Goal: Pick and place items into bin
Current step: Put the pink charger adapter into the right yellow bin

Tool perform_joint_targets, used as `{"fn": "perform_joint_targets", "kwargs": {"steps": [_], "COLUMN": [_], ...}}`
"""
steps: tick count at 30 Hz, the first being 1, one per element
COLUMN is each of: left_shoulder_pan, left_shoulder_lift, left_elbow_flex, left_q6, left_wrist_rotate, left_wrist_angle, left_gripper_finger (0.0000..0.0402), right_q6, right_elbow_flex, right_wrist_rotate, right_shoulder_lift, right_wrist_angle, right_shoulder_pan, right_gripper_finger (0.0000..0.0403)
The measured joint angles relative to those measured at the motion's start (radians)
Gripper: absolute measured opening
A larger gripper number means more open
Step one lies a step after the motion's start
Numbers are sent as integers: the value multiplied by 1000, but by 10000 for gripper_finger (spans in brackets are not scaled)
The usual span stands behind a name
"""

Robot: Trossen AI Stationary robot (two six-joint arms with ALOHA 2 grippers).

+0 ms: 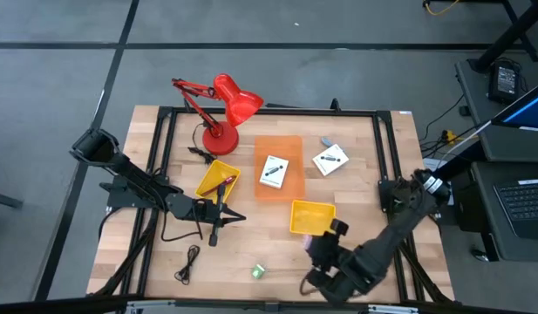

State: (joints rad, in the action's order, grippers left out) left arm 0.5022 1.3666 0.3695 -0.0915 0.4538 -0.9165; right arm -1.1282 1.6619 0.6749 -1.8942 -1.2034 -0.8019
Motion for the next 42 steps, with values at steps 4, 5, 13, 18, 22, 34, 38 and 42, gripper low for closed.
{"fn": "perform_joint_targets", "kwargs": {"steps": [4, 5, 13, 18, 22, 34, 38, 42], "left_shoulder_pan": [0, 0, 0, 0, 0, 0, 0, 0], "left_shoulder_lift": [0, 0, 0, 0, 0, 0, 0, 0], "left_elbow_flex": [0, 0, 0, 0, 0, 0, 0, 0], "left_q6": [1, 1, 2, 2, 2, 2, 1, 1], "left_wrist_rotate": [0, 0, -2, -3, -3, -3, -3, -3], "left_wrist_angle": [0, 0, 0, 0, 0, 0, 0, 0], "left_gripper_finger": [4, 4, 4, 4, 4, 4, 4, 4], "right_q6": [-63, -86, -286, -285, -284, -290, -335, -337], "right_elbow_flex": [-5, -17, -193, -230, -230, -230, -230, -230], "right_wrist_rotate": [102, 134, 276, 365, 515, 634, 633, 632], "right_shoulder_lift": [1, 2, 1, 1, 7, 11, 11, 11], "right_wrist_angle": [5, 13, 117, 163, 159, 149, 139, 143], "right_shoulder_pan": [-55, -67, -149, -151, -151, -149, -148, -138], "right_gripper_finger": [148, 148, 148, 148, 148, 148, 148, 148]}}
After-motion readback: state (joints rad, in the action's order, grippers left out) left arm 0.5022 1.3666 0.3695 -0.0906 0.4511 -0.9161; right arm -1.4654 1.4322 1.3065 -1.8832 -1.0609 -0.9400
